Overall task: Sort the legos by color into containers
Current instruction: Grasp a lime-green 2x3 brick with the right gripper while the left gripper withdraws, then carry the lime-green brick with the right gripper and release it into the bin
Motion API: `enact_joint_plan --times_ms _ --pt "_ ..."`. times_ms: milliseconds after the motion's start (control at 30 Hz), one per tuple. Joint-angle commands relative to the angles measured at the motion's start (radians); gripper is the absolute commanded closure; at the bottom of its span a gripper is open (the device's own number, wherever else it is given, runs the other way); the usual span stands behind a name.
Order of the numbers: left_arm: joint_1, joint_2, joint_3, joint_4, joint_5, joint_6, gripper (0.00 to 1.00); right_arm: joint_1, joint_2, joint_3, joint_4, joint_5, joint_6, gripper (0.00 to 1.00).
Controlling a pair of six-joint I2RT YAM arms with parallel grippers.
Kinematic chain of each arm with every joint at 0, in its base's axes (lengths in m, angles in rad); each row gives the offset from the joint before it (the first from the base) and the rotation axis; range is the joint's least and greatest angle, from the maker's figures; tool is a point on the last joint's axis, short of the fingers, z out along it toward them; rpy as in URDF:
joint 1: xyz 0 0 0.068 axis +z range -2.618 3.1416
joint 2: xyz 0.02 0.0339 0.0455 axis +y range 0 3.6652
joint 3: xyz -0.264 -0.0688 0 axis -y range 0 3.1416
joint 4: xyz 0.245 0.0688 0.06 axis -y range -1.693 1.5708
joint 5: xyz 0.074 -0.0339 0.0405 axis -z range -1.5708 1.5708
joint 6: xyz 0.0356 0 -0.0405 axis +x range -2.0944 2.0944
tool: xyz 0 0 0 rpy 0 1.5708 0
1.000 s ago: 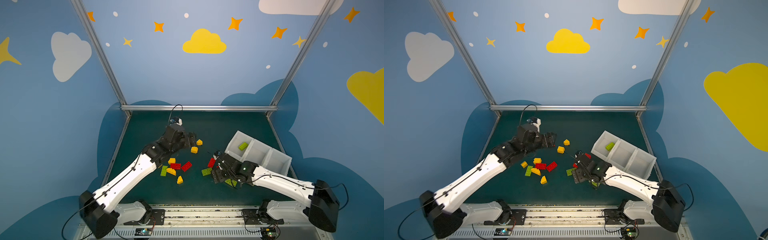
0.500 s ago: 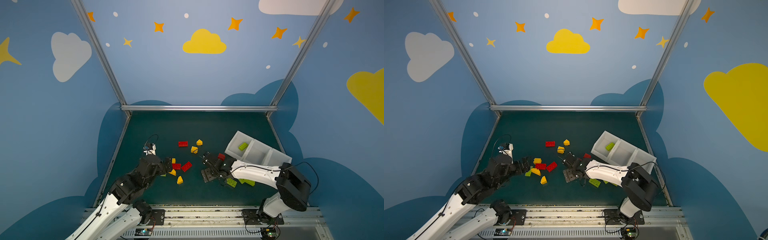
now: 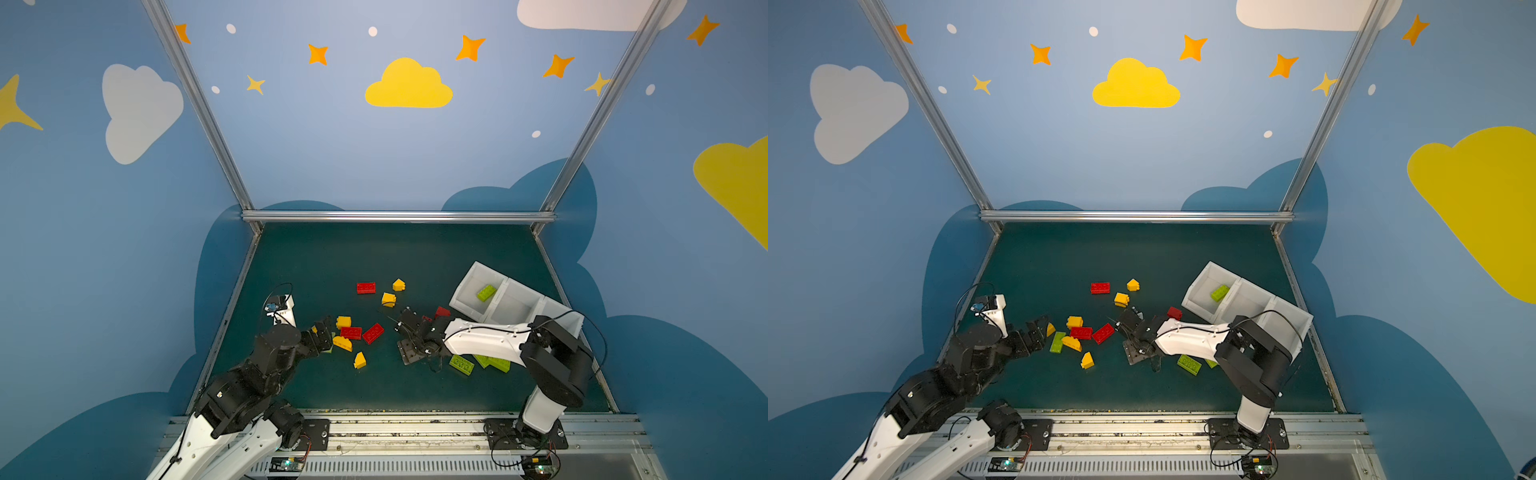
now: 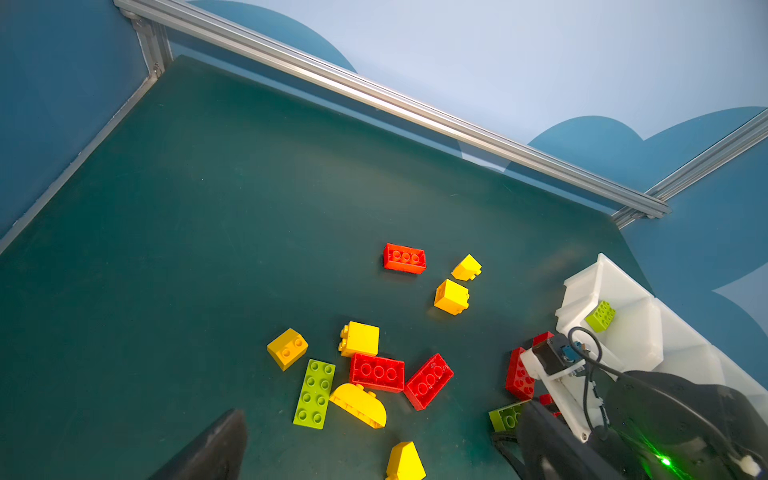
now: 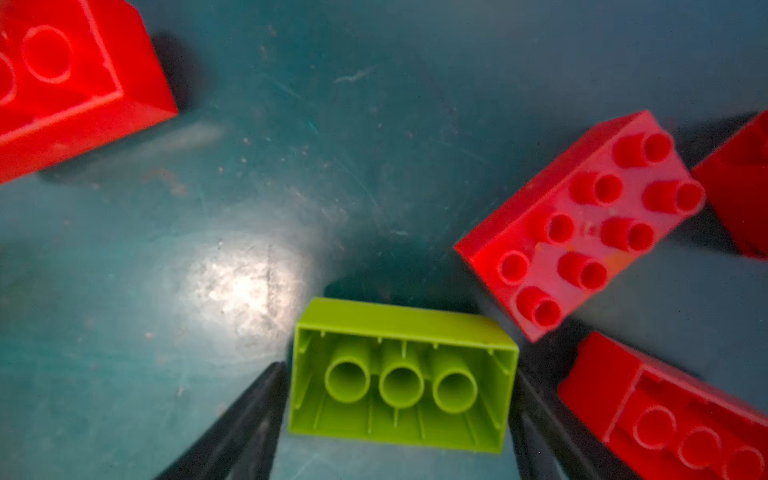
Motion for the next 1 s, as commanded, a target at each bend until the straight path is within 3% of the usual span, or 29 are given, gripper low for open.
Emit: enact_joint_plan --times_ms 0,133,667,967 --pt "0.013 -0.006 0.004 -0.021 -0.009 0.009 0.0 0.004 0.024 0.037 -0.007 0.021 0.02 0.36" --pt "0.031 0.001 0.002 -0.013 0.015 0.015 0.0 0.008 0.024 0.042 -0.012 0.028 0.027 0.52" --pt "0.051 0.027 0.002 -0.009 0.055 0.031 0.0 -0.015 -0.16 0.111 -0.129 0.076 -0.044 0.53" --pt "0.055 0.062 0.002 -0.01 0.067 0.033 0.0 -0.241 -0.329 0.15 -0.179 0.036 -0.157 0.54"
